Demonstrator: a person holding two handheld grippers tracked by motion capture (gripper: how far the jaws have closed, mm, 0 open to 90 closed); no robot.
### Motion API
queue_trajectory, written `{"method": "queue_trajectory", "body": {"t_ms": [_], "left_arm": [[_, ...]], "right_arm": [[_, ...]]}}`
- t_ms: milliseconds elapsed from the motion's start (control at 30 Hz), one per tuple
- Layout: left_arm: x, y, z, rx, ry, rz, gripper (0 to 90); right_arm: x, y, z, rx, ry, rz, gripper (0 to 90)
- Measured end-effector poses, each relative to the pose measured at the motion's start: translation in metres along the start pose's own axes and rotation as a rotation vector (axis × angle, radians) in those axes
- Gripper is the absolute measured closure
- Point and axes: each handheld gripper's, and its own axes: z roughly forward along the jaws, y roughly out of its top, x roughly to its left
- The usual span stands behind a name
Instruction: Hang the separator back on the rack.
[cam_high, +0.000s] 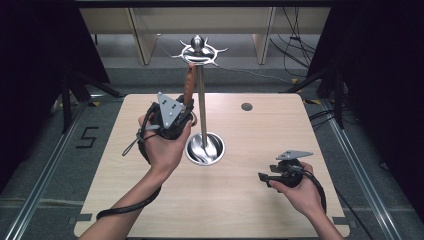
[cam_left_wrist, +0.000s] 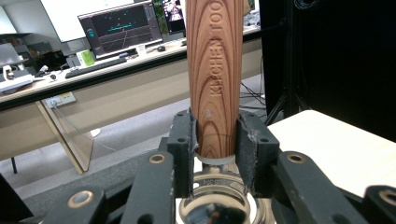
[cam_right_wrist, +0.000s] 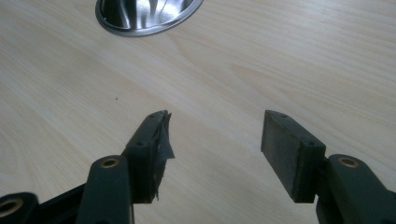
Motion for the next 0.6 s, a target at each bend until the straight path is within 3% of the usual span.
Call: {"method": "queue_trajectory", "body": {"t_ms": [33,133,200,233,300,400,467,500,600], "left_arm": [[0.000,0.000,0.000,0.000,0.001,-0.001,68.3],[0.000,0.000,0.001,-0.005,0.003,0.006,68.2],[-0.001,-0.001,0.002,-0.006,-0.003,0.001,68.0],[-0.001,-0.002,0.002,-0.008,-0.005,0.003,67.7],[0.000,-0.003,0.001,-0.015,-0.019,0.007,66.3],[0.004,-0.005,-0.004,-0.021,-0.059,-0.006,58.0],[0.008,-0.010,-0.008,-0.004,-0.095,-0.014,53.6],[0.012,-0.014,-0.010,0.001,-0.130,-0.029,51.5],[0.025,-0.028,-0.021,0.036,-0.161,-0.036,47.1]], "right_arm": [[-0.001,0.001,-0.003,0.038,0.003,-0.014,42.7],[0.000,0.000,0.000,0.002,0.003,0.002,42.7],[0.000,0.000,0.000,0.001,0.002,-0.001,42.7],[-0.001,0.001,-0.003,0.029,0.001,-0.012,42.7],[0.000,0.000,0.001,-0.012,0.001,0.001,42.7],[0.000,0.000,0.000,-0.004,-0.003,0.006,42.8],[0.000,0.000,-0.001,0.003,0.004,0.003,42.7],[-0.001,0.001,-0.004,0.035,0.001,-0.009,42.7],[-0.003,0.000,-0.001,0.025,0.008,-0.028,42.6]]}}
